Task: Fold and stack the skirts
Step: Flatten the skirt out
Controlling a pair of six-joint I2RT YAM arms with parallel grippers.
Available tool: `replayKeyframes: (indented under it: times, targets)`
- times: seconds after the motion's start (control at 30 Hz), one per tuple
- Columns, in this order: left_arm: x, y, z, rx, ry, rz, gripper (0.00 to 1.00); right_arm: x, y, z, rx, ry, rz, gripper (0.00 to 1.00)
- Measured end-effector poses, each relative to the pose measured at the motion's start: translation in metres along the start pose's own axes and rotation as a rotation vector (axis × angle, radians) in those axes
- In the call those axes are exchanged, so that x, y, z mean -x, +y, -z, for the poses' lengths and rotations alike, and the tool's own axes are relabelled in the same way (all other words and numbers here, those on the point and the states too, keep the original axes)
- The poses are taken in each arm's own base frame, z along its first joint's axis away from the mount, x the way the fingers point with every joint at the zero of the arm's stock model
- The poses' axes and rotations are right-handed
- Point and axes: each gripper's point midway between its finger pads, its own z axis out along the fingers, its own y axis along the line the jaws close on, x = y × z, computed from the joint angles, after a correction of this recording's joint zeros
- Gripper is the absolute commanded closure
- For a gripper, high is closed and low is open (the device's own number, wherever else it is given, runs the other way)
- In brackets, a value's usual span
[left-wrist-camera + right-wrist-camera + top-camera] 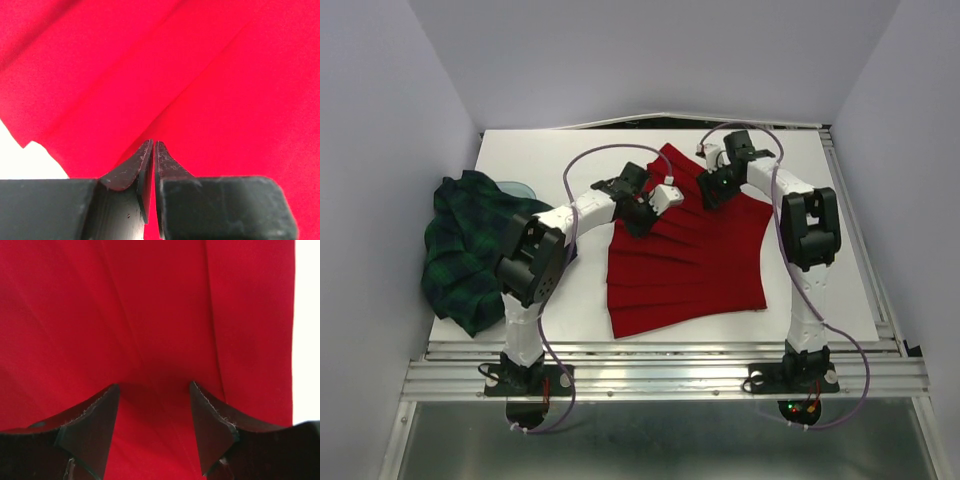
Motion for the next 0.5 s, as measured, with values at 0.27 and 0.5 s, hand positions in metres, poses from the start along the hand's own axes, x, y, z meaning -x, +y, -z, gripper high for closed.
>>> replayKeyframes:
  times: [0.27, 0.5]
  targets:
    - [-0.066, -0.029, -0.017, -0.087, 0.122, 0.022, 0.87, 0.006, 0.016, -0.010, 0.021, -0.030, 0.039, 0.37]
    - [-0.085, -0.086, -0.008, -0.205, 0.143, -0.059, 0.90, 0.011, 0.045, -0.018, 0.062, -0.052, 0.120, 0.37]
